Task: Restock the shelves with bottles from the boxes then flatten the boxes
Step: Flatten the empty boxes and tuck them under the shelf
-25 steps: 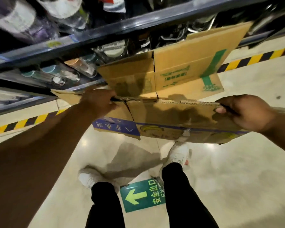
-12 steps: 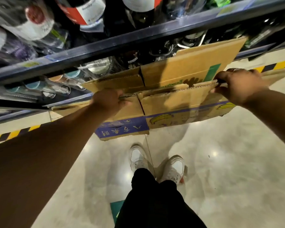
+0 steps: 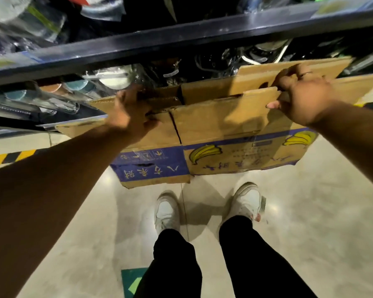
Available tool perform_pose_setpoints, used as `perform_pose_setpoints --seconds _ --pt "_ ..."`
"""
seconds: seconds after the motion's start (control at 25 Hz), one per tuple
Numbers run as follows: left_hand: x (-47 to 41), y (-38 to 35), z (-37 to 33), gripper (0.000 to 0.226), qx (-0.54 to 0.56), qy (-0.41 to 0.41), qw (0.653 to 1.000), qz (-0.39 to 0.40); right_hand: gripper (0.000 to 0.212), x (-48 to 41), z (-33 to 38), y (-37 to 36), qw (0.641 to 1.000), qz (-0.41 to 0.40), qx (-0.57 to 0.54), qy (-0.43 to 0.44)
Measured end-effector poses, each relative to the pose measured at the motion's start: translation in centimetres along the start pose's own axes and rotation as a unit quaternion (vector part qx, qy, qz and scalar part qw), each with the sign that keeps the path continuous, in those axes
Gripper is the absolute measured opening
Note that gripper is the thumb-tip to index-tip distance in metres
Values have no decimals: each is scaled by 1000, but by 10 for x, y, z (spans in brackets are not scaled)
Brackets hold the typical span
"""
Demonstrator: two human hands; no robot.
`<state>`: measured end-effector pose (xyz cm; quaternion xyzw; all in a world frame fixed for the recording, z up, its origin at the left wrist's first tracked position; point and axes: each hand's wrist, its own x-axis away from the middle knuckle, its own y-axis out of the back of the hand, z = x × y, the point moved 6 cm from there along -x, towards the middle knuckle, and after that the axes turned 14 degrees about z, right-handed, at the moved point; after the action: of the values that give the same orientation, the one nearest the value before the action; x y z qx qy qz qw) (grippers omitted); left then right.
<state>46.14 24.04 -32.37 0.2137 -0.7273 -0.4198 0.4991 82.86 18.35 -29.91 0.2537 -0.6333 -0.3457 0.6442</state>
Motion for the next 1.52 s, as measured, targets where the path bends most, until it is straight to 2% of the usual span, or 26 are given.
perform_pose_setpoints --seconds 0.04,0.12,0.24,0.4,0.48,0.56,0.68,0.8,0.92,0.96,1.04,1.12,1.32,1.52 --pt "-1 -4 1 57 25 -4 999 31 65 -8 -3 0 1000 4 16 6" --pt "-7 -5 3 65 38 -1 999 33 81 -19 -10 -3 998 22 52 -4" --pt "-7 -3 -2 63 -47 26 998 40 97 -26 -12 -4 999 9 35 -2" --pt "-3 -2 -7 49 -36 22 999 34 110 -26 -13 4 999 -35 18 0" --pt "3 -4 -11 46 -24 21 999 33 105 -27 -15 7 996 -61 59 -21" --pt "9 -8 -13 43 -23 20 999 27 89 -26 -16 8 993 -67 85 -38" --pt "16 -10 -9 36 14 16 1000 -11 72 -27 -17 1 997 -49 60 -27" --pt "20 -10 2 45 119 66 990 -29 60 -25 -19 -6 999 -39 23 -17" --pt "21 -9 -4 64 118 43 992 -4 52 -15 -23 -11 999 -44 0 -12" --pt "20 -11 -5 67 96 37 995 10 50 -10 -24 -13 999 -44 -12 -7" --pt "19 -14 -6 54 64 41 997 35 48 4 -24 -16 998 -49 -41 4" --pt "25 -16 -6 41 100 64 992 51 47 21 -26 -21 997 -46 -57 -9" --pt "75 -3 -10 42 135 44 990 18 43 71 -23 -15 995 -63 -68 -34" --pt "152 47 5 42 153 57 986 -23 45 132 5 21 986 -61 -152 0"
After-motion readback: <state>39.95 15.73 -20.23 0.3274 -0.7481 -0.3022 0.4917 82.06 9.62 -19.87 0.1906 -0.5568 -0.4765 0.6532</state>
